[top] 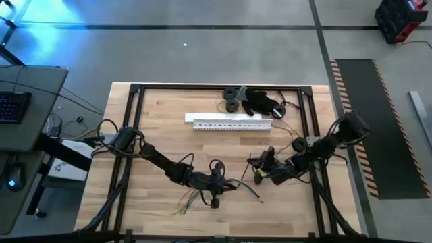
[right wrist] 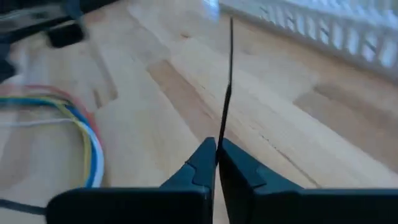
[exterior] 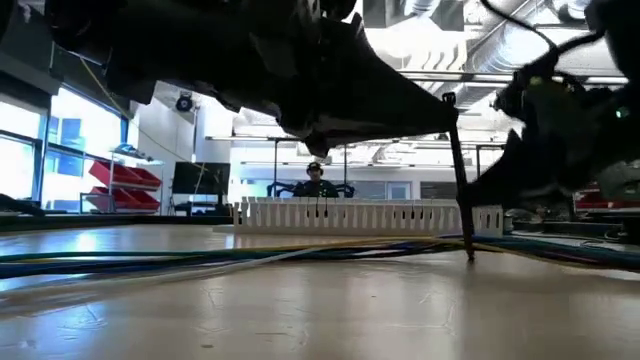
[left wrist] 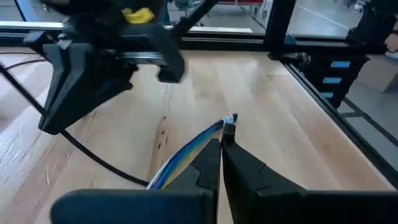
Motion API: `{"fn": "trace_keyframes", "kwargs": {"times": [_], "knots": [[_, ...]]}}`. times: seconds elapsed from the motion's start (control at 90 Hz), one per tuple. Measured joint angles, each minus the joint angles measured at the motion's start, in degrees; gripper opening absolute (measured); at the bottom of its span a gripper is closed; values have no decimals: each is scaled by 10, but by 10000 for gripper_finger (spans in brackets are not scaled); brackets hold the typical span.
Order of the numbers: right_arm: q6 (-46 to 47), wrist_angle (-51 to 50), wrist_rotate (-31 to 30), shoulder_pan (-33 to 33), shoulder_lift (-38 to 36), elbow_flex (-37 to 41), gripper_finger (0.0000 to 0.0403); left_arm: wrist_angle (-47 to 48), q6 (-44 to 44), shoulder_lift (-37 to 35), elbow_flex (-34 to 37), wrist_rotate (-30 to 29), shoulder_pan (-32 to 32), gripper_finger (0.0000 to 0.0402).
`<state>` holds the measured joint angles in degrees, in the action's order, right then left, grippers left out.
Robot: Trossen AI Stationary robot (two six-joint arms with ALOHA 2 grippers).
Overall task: Ziptie cables
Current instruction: Wrap the cables together using a black zip tie
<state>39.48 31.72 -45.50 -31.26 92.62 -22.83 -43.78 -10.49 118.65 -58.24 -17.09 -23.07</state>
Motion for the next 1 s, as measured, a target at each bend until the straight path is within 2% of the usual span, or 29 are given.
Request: {"fn": "trace_keyframes", "kwargs": {"times": [0.222, 0.422, 0.589, 0.789, 1.0], "knots": [[-148, -109, -47, -21, 16, -86, 0, 1, -45, 0, 0, 17, 14, 0], [-296, -180, -82, -50, 100, -182, 0, 2, -59, 0, 0, 19, 17, 0], [-377, -232, -176, -91, 168, -235, 0, 6, -69, 0, 0, 40, 17, 0], [-342, -238, -210, -128, 181, -235, 0, 10, -64, 0, 1, 53, 17, 0], [-324, -242, -225, -149, 181, -232, 0, 3, -37, 0, 1, 95, 17, 0]]}}
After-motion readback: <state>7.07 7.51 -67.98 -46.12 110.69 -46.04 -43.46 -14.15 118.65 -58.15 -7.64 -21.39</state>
